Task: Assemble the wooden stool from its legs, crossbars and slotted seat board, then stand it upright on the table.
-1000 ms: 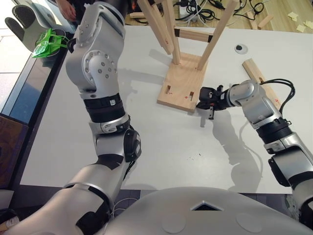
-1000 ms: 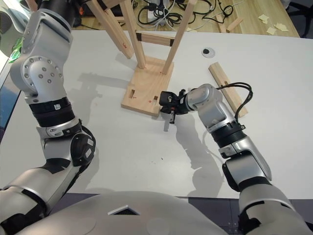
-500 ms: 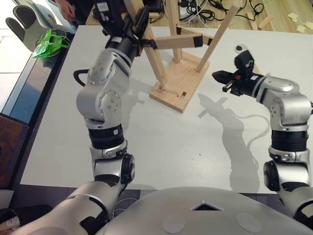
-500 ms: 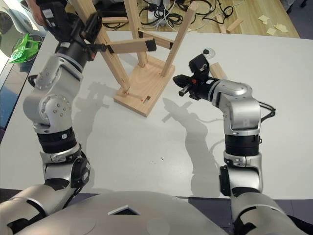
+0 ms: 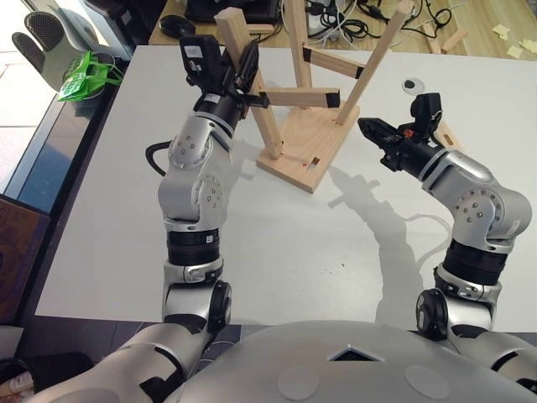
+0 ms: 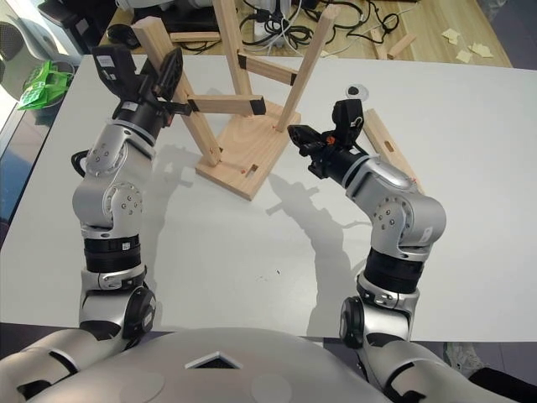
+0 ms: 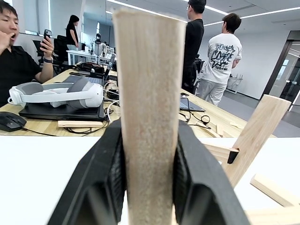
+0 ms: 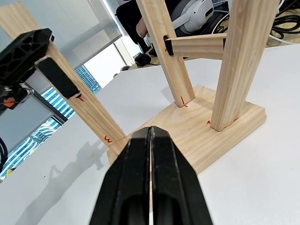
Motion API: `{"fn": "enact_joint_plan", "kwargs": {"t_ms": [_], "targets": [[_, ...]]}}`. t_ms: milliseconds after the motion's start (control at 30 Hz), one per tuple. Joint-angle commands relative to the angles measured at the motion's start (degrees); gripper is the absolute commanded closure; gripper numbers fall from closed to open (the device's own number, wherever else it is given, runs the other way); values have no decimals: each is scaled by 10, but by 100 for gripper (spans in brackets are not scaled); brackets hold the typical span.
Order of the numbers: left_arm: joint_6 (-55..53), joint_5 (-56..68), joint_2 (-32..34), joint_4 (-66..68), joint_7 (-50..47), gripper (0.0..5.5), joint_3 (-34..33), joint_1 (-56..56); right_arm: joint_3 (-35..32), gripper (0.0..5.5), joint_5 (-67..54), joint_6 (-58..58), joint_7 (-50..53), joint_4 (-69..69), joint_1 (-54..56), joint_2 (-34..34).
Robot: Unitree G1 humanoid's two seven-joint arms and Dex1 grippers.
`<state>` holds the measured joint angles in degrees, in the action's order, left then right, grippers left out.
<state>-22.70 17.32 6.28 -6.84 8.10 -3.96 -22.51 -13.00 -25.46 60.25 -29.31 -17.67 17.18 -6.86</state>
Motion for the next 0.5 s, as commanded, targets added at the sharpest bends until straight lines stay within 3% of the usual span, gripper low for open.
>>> {"fn": "enact_joint_plan", "kwargs": {"t_ms": [33,500], "targets": [[9,-19,-6,25,-8,447,6,-5,-2,550,-22,-10,12,-3,-4,-2],[34,-20,-10,121,30,447,17,-51,11,550,-58,-38,41,3,-8,-12]]}}
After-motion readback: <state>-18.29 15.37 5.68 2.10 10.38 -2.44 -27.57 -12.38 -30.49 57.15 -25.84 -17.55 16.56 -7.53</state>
